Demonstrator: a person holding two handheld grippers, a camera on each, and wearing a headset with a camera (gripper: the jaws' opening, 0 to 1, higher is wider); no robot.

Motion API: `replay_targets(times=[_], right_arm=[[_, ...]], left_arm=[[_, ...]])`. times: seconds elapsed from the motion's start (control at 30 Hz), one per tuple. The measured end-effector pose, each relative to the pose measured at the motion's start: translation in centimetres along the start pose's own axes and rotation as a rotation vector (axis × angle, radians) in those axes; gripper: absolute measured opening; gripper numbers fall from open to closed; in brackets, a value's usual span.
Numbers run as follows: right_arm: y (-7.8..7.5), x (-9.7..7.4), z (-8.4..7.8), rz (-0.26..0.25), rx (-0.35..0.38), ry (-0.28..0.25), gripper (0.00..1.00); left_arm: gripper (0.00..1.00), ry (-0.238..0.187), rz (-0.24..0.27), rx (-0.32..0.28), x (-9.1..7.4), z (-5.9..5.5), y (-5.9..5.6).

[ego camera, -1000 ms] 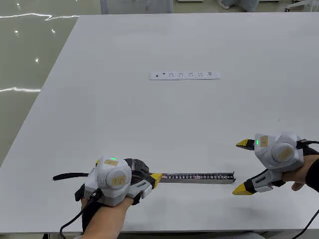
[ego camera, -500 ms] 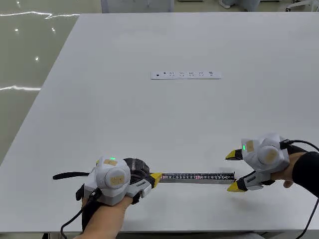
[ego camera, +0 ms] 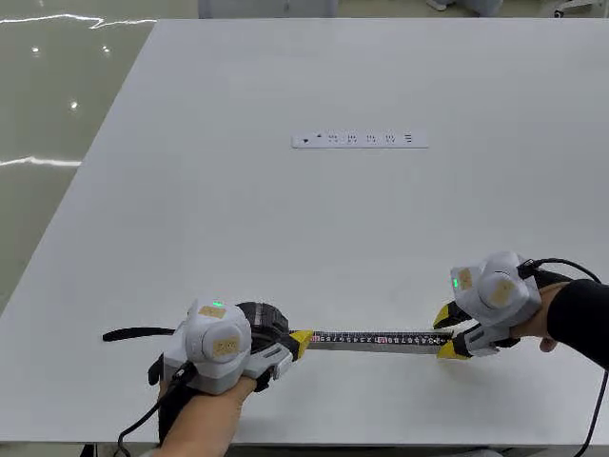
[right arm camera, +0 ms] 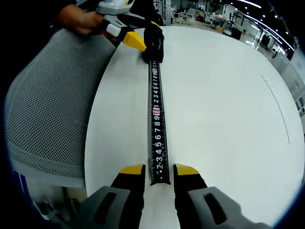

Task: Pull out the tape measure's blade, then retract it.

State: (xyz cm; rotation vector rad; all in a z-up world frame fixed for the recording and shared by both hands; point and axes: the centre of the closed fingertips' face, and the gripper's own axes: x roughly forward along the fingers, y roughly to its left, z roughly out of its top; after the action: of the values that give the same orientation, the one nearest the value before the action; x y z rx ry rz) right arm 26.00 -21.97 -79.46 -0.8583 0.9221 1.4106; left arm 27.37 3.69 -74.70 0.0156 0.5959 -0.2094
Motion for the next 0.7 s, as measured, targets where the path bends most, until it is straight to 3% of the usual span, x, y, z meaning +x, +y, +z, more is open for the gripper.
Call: replay_targets(times=[0.37,0.6,0.7], right_arm=[[0.33,0.12,-0.34,0.011,-0.007,0.025,0.12],[0.01,0.39,-0.42,-0.034,-0.008,0.099,0.11],[-0.26,0.43,-0.44,-0.028,0.018,0.135,0.11]], left_arm=[[1.0,-0.002,-0.001,-0.002,0.12,-0.01,0.03],[0.97,0.006,0.01,-0.042,0.35,-0.15,0.05],[0.92,0.013,0.018,-0.067,0.49,-0.27,0.08]])
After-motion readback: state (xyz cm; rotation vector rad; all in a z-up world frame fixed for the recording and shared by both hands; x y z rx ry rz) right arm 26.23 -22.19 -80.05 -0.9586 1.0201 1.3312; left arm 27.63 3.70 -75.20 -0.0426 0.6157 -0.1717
